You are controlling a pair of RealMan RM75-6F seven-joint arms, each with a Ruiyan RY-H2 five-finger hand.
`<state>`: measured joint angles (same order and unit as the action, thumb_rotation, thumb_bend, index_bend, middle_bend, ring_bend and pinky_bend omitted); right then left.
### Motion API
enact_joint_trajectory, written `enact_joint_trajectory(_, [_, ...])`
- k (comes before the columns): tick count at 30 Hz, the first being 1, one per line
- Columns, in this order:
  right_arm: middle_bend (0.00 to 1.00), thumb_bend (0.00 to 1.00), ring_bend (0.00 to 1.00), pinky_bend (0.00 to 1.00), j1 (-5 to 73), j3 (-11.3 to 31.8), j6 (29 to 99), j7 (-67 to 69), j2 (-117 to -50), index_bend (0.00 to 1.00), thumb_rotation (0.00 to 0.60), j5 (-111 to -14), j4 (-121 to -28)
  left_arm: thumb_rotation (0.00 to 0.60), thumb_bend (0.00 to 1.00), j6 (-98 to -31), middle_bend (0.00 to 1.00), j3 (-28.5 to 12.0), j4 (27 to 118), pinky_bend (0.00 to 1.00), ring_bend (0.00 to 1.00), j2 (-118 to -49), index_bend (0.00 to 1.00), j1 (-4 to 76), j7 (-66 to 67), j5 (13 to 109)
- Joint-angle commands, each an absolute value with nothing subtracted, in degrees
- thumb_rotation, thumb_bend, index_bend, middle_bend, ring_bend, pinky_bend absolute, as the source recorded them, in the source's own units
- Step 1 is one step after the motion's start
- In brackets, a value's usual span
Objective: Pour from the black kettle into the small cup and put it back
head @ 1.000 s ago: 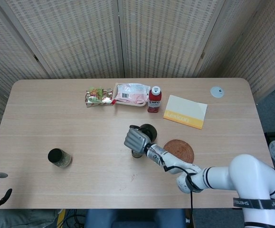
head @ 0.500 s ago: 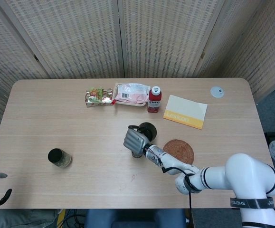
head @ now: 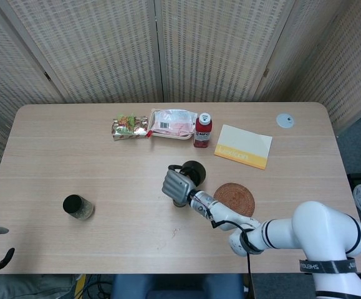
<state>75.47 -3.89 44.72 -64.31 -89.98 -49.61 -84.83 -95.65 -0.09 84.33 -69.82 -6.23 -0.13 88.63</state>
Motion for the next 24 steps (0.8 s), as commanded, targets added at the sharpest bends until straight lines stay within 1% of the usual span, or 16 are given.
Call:
enact_joint_trajectory(1, [1.0,0.71,0.95,0.44,75.55,-4.0,44.85,-64.33,-90.07,1.0,0.448,-49.51,-84.75,0.6,0.25,-95.61,0.1,-0.11,84.24,0.03,0.17,-69.81,0.39,-6.26,-0.19,88.56])
enact_joint_trajectory(14, [1.0,0.71,0.95,0.44,76.01,-4.55,45.79,-65.31,-90.42,1.0,0.447,-48.34,-84.84,0.6,0.25,-95.53,0.1,-0.23,83.91,0.03,0.17,-69.82,0.39,-6.3,-0.62,88.45])
enact_joint_trajectory(24, [1.0,0.7,0.95,0.44,75.81,-4.06,46.16,-63.73,-90.58,1.0,0.448,-48.01,-85.24,0.6,0.25,-95.49,0.1,-0.31,83.95,0.03,0.17,-69.65,0.39,-6.3,-0.78,88.43])
